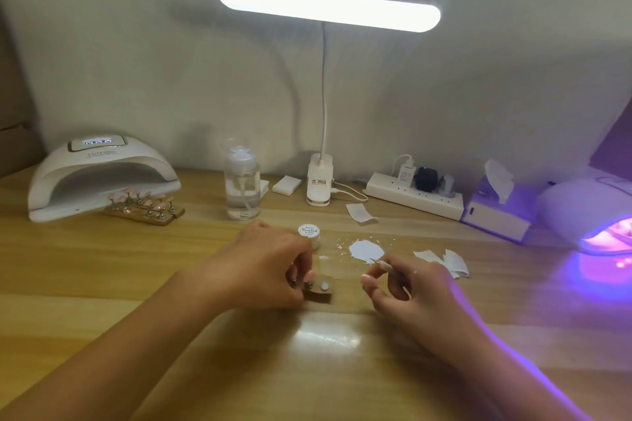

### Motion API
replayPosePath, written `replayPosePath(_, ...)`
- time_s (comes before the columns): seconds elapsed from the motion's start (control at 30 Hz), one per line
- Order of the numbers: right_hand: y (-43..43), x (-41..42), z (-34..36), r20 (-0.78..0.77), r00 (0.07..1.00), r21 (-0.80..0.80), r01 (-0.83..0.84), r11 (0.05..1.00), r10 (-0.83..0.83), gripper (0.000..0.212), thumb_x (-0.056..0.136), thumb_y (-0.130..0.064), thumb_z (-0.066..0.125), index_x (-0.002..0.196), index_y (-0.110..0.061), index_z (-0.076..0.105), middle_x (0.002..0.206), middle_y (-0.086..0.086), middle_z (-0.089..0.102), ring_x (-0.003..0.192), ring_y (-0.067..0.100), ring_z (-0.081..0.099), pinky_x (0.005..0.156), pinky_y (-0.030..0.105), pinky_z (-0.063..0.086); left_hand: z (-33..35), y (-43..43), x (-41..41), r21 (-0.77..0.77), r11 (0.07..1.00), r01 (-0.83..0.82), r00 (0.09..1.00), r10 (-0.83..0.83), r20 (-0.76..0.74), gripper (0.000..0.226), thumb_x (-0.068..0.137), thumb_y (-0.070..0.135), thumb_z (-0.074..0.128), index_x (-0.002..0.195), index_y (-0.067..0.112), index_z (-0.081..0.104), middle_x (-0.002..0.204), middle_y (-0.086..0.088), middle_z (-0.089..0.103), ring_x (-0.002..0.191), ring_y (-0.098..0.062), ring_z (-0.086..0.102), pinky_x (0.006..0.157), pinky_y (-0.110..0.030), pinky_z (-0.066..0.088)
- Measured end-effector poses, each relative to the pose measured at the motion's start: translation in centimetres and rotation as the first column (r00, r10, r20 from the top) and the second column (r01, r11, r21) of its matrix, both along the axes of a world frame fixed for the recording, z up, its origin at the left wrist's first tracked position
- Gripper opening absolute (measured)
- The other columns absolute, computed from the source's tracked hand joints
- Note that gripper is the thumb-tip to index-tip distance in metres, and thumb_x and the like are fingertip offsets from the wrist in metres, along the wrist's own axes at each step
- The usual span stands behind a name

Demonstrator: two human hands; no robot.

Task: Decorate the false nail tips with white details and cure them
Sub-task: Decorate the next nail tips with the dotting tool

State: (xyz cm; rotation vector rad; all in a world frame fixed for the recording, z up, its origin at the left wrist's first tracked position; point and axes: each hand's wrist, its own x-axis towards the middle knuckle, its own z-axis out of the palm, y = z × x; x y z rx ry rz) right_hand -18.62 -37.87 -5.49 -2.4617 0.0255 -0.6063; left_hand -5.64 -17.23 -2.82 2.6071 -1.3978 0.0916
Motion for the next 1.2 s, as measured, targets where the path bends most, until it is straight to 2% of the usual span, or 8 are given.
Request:
replayPosePath(0.27, -0.3, 0.4, -0.5, -0.093, 0.986, -0.13, 0.127, 0.983, -0.14, 0.011, 0.091, -0.041, 0.065, 0.083, -0.034, 0.063, 0.061, -0.012, 0.054, 0.065, 0.003, 0.051, 0.074, 0.027, 0.034, 1.4, 2.1, 2.0, 0.157, 0.979, -0.131, 0.988, 0.142, -0.062, 0.027, 0.08, 0.037, 0.069, 0.102, 0.039, 0.053, 0.103, 0.02, 0.055, 0.097, -0.002, 0.05, 0.078, -0.019, 0.042)
replayPosePath(0.47, 0.0, 0.6, 0.0, -0.185, 0.962, -0.154, 0.173, 0.973, -0.201, 0.01, 0.086, -0.044, 0.067, 0.086, -0.036, 0.062, 0.062, -0.014, 0.055, 0.069, 0.004, 0.052, 0.075, 0.028, 0.035, 2.1, -0.1, -1.0, -0.217, 0.972, -0.086, 0.986, 0.052, -0.158, 0.029, 0.077, 0.047, 0.075, 0.099, 0.038, 0.058, 0.096, 0.027, 0.056, 0.092, 0.013, 0.052, 0.072, -0.007, 0.042)
replayPosePath(0.6, -1.7, 0.4, 1.0, -0.269, 0.925, -0.036, 0.269, 0.962, -0.269, 0.024, 0.081, -0.044, 0.071, 0.1, -0.033, 0.061, 0.064, -0.013, 0.062, 0.068, 0.003, 0.058, 0.061, 0.023, 0.041, -0.7, -3.1, -4.0, -0.225, 0.971, -0.086, 0.95, 0.012, -0.311, 0.022, 0.083, 0.048, 0.07, 0.099, 0.041, 0.056, 0.098, 0.024, 0.06, 0.084, 0.012, 0.058, 0.076, -0.017, 0.051)
replayPosePath(0.7, -2.5, 0.2, 1.5, 0.138, 0.934, 0.153, 0.308, 0.939, -0.329, 0.007, 0.094, -0.029, 0.061, 0.092, -0.027, 0.067, 0.052, -0.02, 0.058, 0.047, 0.002, 0.052, 0.046, 0.012, 0.036, -2.7, -4.6, -4.8, -0.249, 0.956, -0.156, 0.952, 0.079, -0.295, 0.031, 0.085, 0.053, 0.066, 0.111, 0.04, 0.056, 0.104, 0.024, 0.06, 0.083, 0.009, 0.057, 0.077, -0.02, 0.048)
replayPosePath(0.8, -2.4, 0.3, 2.2, 0.414, 0.823, 0.513, 0.142, 0.846, -0.389, 0.028, 0.101, -0.039, 0.038, 0.092, -0.03, 0.063, 0.066, -0.009, 0.065, 0.06, 0.003, 0.055, 0.06, 0.014, 0.044, -3.6, -6.1, -5.3, -0.31, 0.923, -0.229, 0.958, 0.156, -0.242, 0.031, 0.085, 0.056, 0.063, 0.111, 0.039, 0.057, 0.106, 0.022, 0.06, 0.089, 0.002, 0.054, 0.077, -0.024, 0.043)
replayPosePath(0.87, -2.6, 0.6, 2.4, 0.325, 0.827, 0.695, 0.12, 0.709, -0.459, 0.037, 0.099, -0.046, 0.033, 0.091, -0.026, 0.063, 0.08, -0.004, 0.066, 0.077, 0.011, 0.059, 0.072, 0.026, 0.048, -4.1, -6.8, -5.4, -0.344, 0.902, -0.262, 0.952, 0.183, -0.247, 0.027, 0.087, 0.054, 0.062, 0.107, 0.037, 0.058, 0.105, 0.02, 0.06, 0.099, -0.002, 0.055, 0.082, -0.026, 0.044)
replayPosePath(1.0, -3.5, 1.8, 2.3, 0.005, 0.931, 0.839, 0.195, 0.508, -0.365, 0.052, 0.106, -0.039, 0.031, 0.082, -0.011, 0.067, 0.058, 0.005, 0.065, 0.049, 0.012, 0.058, 0.047, 0.022, 0.047, -4.2, -7.2, -4.8, -0.365, 0.879, -0.307, 0.932, 0.201, -0.301, 0.019, 0.086, 0.05, 0.066, 0.1, 0.038, 0.063, 0.098, 0.021, 0.063, 0.098, 0.001, 0.057, 0.082, -0.027, 0.046)
replayPosePath(1.2, -3.3, 3.8, 0.2, -0.034, 0.945, 0.696, 0.255, 0.671, -0.324, 0.029, 0.099, -0.028, 0.058, 0.08, -0.006, 0.065, 0.055, 0.006, 0.068, 0.044, 0.012, 0.054, 0.045, 0.022, 0.042, -4.3, -7.4, -4.3, -0.402, 0.854, -0.329, 0.928, 0.215, -0.304, 0.018, 0.085, 0.054, 0.063, 0.092, 0.038, 0.063, 0.097, 0.02, 0.061, 0.087, 0.0, 0.057, 0.074, -0.027, 0.045)
